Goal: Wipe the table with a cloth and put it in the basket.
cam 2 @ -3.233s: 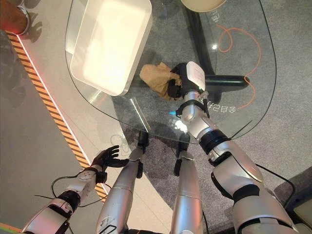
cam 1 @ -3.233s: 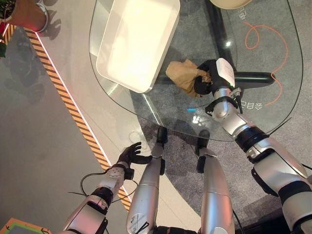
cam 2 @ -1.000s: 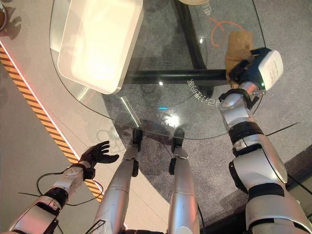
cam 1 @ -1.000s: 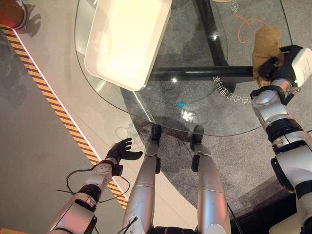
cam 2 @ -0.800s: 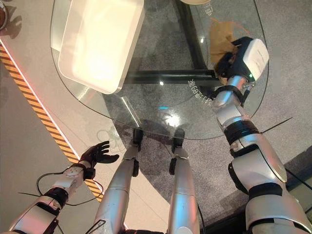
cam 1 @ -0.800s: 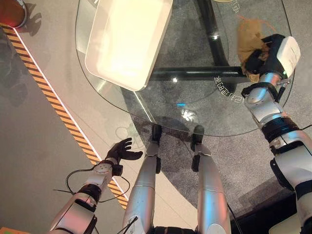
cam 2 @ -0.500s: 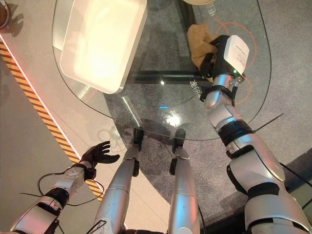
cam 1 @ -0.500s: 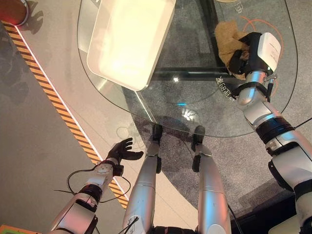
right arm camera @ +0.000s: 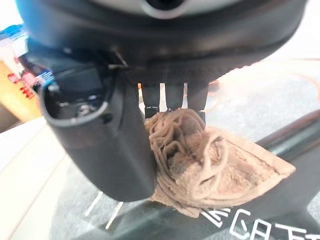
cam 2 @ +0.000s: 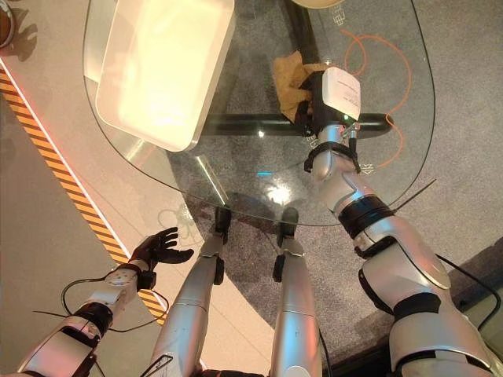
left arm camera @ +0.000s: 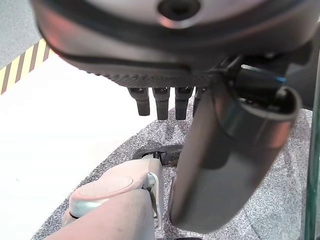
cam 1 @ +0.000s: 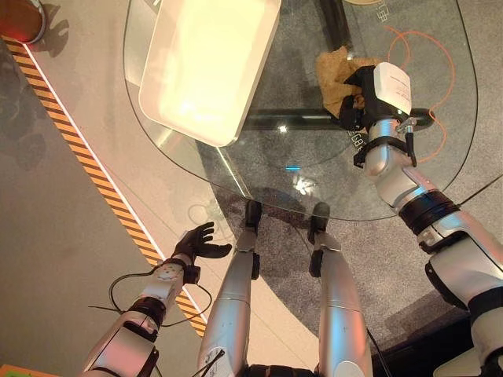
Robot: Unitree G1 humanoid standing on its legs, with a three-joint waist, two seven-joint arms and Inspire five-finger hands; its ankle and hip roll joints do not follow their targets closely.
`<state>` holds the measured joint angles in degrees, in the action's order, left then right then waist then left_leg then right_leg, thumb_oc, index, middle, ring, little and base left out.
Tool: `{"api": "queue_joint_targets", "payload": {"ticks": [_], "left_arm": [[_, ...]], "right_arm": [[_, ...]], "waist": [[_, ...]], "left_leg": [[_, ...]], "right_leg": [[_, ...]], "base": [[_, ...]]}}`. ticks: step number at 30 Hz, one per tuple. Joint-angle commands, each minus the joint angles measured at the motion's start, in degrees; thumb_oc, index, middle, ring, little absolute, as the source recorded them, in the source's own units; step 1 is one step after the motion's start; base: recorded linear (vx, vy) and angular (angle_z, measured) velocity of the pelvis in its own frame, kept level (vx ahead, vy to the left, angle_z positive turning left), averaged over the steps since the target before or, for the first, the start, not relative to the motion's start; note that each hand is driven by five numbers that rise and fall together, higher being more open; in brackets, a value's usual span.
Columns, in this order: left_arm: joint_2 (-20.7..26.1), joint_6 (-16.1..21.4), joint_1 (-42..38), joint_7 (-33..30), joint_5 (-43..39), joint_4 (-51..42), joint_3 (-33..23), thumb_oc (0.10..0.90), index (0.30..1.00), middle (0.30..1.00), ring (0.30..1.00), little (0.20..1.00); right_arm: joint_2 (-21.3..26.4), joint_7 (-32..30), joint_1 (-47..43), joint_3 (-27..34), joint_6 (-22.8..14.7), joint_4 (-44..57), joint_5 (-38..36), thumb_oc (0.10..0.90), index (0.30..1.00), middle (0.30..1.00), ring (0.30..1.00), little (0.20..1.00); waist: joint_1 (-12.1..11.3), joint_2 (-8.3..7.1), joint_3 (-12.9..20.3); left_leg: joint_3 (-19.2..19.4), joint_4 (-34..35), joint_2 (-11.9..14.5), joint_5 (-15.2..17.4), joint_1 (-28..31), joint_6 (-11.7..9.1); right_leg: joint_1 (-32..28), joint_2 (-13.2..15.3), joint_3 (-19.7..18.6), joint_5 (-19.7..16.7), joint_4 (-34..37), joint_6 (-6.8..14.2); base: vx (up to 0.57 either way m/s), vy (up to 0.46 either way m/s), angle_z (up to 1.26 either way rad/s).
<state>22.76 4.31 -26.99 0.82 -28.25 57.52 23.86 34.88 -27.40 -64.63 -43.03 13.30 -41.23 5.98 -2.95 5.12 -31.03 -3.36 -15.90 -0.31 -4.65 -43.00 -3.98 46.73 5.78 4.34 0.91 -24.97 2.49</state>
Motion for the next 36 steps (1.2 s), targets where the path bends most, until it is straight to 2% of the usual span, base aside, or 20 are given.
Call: {"api": "queue_joint_targets", "payload": {"ticks": [1, 17, 36], "left_arm": [[-1.7, 1.8, 2.5, -1.2, 1.6, 2.0, -1.6, 0.800, 0.900, 0.900, 0.900, 0.900], [-3.0, 1.1, 2.7, -2.2, 2.9, 0.9, -2.3, 0.800, 0.900, 0.900, 0.900, 0.900], [-3.6, 0.9, 1.9, -2.6, 2.9, 1.3, -2.1, 0.800, 0.900, 0.900, 0.900, 0.900]], "right_arm": [[-2.7, 2.3, -3.6, -3.7, -4.5, 7.9, 3.5, 0.100, 0.300, 0.300, 0.300, 0.200], [-7.8, 12.4, 1.9, -4.3, -7.0, 18.3, 4.6, 0.100, 0.300, 0.300, 0.300, 0.200], [-10.1, 16.8, 5.3, -6.4, -8.0, 23.2, 3.1, 0.100, 0.300, 0.300, 0.300, 0.200]], "waist": [[-1.3, 0.86, 1.2], [-0.9, 0.68, 1.2], [-0.4, 0.58, 1.2]], "left_leg": [[5.1, -2.8, -3.7, 3.1, 0.9, 2.9], [5.4, -2.1, -3.9, 2.5, 1.2, 2.7], [5.5, -1.4, -3.8, 1.8, 1.1, 2.4]], "right_leg": [[-2.7, -3.6, 4.7, 2.5, 0.7, -1.7], [-2.6, -3.5, 4.6, 2.1, 1.2, -1.5], [-2.4, -3.3, 4.4, 1.5, 1.8, -1.5]], "base": [[0.00, 0.000, 0.00], [0.00, 0.000, 0.00], [0.00, 0.000, 0.00]]}}
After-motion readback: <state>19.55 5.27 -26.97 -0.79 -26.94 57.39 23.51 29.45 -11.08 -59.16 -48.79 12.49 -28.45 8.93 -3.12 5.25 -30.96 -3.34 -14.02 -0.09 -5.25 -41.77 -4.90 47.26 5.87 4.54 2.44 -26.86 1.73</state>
